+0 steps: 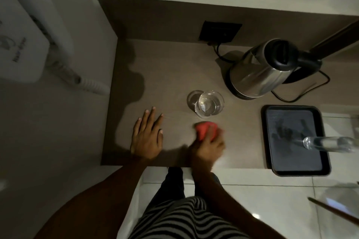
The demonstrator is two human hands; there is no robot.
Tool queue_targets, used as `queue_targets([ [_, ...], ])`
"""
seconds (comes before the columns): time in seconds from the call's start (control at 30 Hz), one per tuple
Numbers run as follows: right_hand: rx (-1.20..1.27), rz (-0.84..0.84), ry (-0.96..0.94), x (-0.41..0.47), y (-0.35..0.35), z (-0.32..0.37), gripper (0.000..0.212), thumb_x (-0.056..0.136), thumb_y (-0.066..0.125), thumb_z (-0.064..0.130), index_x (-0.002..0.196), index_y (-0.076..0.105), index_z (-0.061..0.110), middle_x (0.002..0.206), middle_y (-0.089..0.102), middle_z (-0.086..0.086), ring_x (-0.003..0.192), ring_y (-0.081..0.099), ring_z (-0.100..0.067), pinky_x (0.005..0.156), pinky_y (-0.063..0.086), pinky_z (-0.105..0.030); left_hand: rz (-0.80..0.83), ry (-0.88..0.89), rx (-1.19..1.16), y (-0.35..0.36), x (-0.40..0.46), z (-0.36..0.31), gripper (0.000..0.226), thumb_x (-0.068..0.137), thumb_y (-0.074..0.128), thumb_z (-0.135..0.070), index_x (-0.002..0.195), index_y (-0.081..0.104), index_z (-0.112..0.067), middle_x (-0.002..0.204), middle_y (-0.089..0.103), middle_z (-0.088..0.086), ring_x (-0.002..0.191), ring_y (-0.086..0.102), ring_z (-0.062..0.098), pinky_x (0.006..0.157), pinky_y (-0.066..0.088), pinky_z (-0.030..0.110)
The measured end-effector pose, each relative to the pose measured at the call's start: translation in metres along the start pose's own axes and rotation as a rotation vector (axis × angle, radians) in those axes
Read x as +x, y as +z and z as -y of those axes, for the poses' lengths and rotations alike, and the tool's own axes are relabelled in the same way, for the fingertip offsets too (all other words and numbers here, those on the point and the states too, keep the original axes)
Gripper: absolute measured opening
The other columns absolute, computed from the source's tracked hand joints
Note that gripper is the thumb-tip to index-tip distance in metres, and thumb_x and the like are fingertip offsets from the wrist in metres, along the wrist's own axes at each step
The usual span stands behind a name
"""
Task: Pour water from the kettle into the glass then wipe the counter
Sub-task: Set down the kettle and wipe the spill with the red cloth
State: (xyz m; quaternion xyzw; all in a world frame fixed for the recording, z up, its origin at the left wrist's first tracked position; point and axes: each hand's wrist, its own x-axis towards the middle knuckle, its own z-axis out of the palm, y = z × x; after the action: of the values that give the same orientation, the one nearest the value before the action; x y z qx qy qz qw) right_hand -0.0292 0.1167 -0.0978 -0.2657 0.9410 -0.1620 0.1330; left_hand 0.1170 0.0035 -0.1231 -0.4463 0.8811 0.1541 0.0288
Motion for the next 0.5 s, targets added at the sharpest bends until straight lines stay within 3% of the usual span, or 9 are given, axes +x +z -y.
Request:
queue_targets([
  [0.13,-0.071,0.281,-0.503,-0.051,0.010,0.013,0.094,0.057,0.087,0.024,0.140,0.045,0.013,0.136,0.054,-0.025,0.108,0.061,-0.045,0.080,0.054,-0.053,0.013,0.008,0.022,0.001,0.000,0.003,0.058,0.097,0.029,-0.037,0.154,0.027,-0.025,0.166,0.019,0.006,0.154,0.015,0.025,0.123,0.014,0.045],
  [0.27,-0.051,0.387,-0.960,0.009,-0.025,-0.032,0.052,0.082,0.061,0.034,0.130,0.060,0.013,0.131,0.060,-0.019,0.106,0.061,-0.038,0.082,0.051,-0.045,-0.012,0.014,-0.006,0.002,0.000,0.005,0.056,0.098,0.030,-0.036,0.153,0.030,-0.024,0.166,0.019,0.005,0.154,0.015,0.023,0.122,0.011,0.041],
  [0.33,-0.154,0.312,-0.911,0.049,-0.044,-0.063,0.051,0.082,0.062,0.031,0.129,0.061,0.011,0.131,0.058,-0.022,0.103,0.060,-0.040,0.083,0.048,-0.042,-0.012,0.012,0.002,0.002,0.000,0.005,0.055,0.099,0.028,-0.038,0.153,0.029,-0.025,0.166,0.018,0.004,0.154,0.014,0.022,0.122,0.009,0.040],
  [0.4,-0.196,0.171,-0.649,0.079,-0.059,-0.091,0.057,0.080,0.067,0.022,0.134,0.056,0.005,0.136,0.052,-0.029,0.105,0.056,-0.047,0.086,0.046,-0.049,-0.006,0.007,0.010,0.002,0.000,0.005,0.055,0.099,0.026,-0.038,0.153,0.029,-0.024,0.166,0.018,0.004,0.154,0.014,0.022,0.122,0.009,0.040],
  [0.5,-0.152,-0.021,-0.248,0.091,-0.056,-0.088,0.063,0.081,0.062,0.024,0.139,0.048,0.004,0.139,0.046,-0.031,0.111,0.048,-0.052,0.090,0.044,-0.054,0.005,0.002,0.027,0.001,0.000,0.004,0.055,0.100,0.024,-0.037,0.152,0.031,-0.024,0.166,0.020,0.005,0.153,0.016,0.024,0.122,0.015,0.042],
])
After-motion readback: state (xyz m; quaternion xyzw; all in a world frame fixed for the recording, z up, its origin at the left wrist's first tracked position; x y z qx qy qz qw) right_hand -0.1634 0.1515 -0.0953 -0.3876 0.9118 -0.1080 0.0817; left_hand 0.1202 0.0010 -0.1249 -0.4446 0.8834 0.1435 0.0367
